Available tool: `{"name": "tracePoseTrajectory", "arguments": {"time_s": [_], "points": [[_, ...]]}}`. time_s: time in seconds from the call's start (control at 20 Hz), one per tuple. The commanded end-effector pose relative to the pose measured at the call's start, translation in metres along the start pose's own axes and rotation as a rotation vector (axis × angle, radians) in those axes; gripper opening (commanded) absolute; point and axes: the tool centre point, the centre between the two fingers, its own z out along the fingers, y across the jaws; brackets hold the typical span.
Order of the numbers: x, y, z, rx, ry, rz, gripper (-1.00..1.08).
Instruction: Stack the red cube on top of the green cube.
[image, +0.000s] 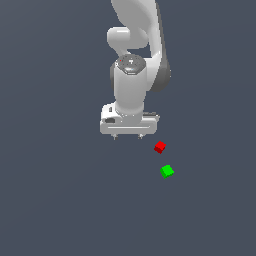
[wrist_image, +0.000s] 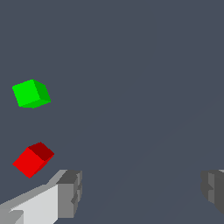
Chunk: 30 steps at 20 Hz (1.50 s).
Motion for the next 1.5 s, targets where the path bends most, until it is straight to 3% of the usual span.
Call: {"name": "tracePoseTrajectory", "arguments": {"time_s": [0.0,0.7,1.45], "points": [[0.0,0.0,0.0,0.0,0.0,0.0,1.0],[-0.014,-0.02,0.015,0.002,-0.005,0.099,1.0],[-0.041,-0.084,0.055,0.007,-0.02,0.373,1.0]]}}
